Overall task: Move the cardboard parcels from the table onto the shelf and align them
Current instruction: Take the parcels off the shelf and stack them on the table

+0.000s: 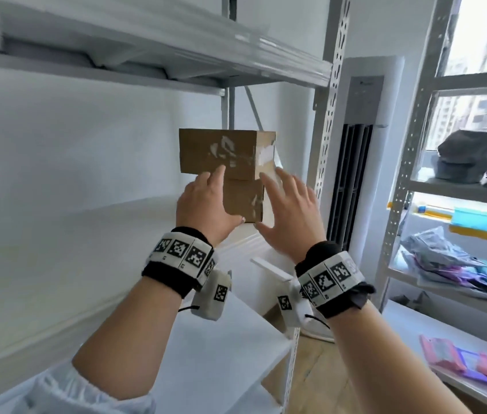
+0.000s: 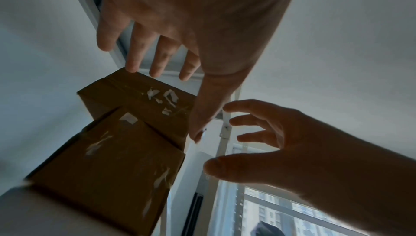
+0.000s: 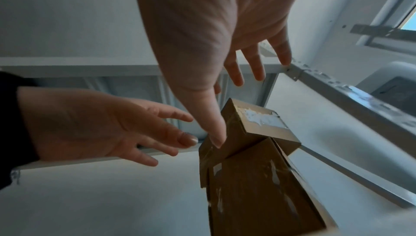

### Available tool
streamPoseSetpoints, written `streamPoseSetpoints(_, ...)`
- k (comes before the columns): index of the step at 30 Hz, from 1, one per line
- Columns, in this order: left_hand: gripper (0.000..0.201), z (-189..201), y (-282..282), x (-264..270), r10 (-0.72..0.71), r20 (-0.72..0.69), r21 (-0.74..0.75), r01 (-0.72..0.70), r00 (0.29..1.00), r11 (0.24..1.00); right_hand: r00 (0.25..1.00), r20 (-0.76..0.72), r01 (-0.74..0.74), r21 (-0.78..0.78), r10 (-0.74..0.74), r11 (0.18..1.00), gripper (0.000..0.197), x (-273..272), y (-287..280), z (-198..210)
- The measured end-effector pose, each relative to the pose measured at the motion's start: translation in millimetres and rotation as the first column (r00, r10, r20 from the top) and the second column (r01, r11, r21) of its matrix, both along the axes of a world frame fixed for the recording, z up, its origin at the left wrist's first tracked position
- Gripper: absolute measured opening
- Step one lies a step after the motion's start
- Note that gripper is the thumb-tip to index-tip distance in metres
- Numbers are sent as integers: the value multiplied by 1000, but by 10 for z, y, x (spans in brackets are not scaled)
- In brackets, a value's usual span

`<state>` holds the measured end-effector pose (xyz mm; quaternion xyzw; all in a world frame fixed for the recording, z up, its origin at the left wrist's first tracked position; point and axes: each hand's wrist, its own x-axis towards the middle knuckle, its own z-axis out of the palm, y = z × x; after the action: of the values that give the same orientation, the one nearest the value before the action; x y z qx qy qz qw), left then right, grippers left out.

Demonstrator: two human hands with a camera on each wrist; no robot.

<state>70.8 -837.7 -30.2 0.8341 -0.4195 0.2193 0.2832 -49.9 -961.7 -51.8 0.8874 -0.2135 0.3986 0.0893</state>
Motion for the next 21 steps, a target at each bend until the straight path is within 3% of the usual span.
streamPoseSetpoints(5,114,458,-486,168,177,0,-1,-177,984,984,993,-4,-120,-69,120,990,104,506,-614,517)
streamPoseSetpoints(10,123,586,-763,274,286,11,45,-286,958,957,976,-71,-214,-96,208,972,122,877,-890,681)
streamPoseSetpoints(17,116,526,-820,337,298,175,-34,-296,938,954,921,20,-383,-129,388,915,108,821,-912,707)
streamPoseSetpoints(21,134,554,-744,246,300,210,4,-308,930,951,860,92,-486,-150,502,861,110,717,-794,743)
